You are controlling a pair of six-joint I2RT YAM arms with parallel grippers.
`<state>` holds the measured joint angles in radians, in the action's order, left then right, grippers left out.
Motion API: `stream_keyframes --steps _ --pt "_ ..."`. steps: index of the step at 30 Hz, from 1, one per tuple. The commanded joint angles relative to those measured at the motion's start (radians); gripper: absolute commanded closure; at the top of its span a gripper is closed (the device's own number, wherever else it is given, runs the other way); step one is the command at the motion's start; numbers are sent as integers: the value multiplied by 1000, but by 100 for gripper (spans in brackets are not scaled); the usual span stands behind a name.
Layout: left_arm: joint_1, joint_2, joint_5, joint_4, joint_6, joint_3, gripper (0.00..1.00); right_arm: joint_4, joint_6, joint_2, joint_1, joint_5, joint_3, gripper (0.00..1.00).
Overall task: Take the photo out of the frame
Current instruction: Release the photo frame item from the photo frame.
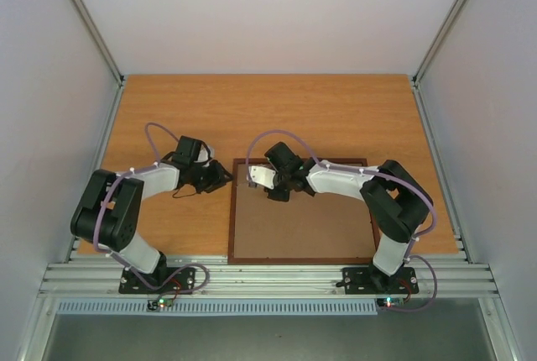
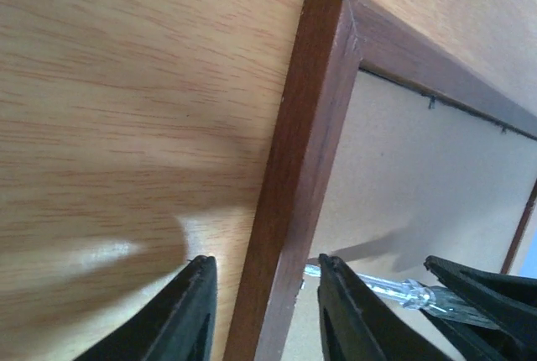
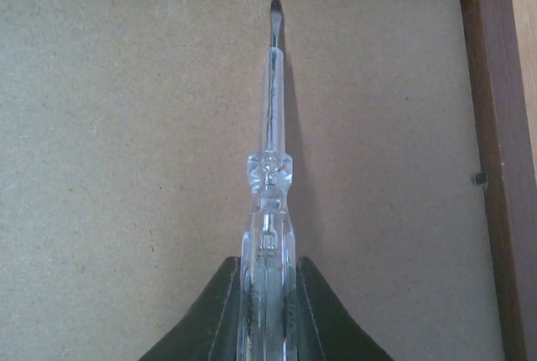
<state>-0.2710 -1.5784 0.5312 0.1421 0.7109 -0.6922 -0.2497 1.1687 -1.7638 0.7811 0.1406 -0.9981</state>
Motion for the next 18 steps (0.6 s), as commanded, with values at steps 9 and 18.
stream_keyframes --steps 9,18 --pt "-26 -68 10 -16 -39 -35 76 -60 15 -36 -5 54 -63 99" --pt "-49 -84 -9 -9 -42 -31 85 -77 4 -36 -4 82 -93 99"
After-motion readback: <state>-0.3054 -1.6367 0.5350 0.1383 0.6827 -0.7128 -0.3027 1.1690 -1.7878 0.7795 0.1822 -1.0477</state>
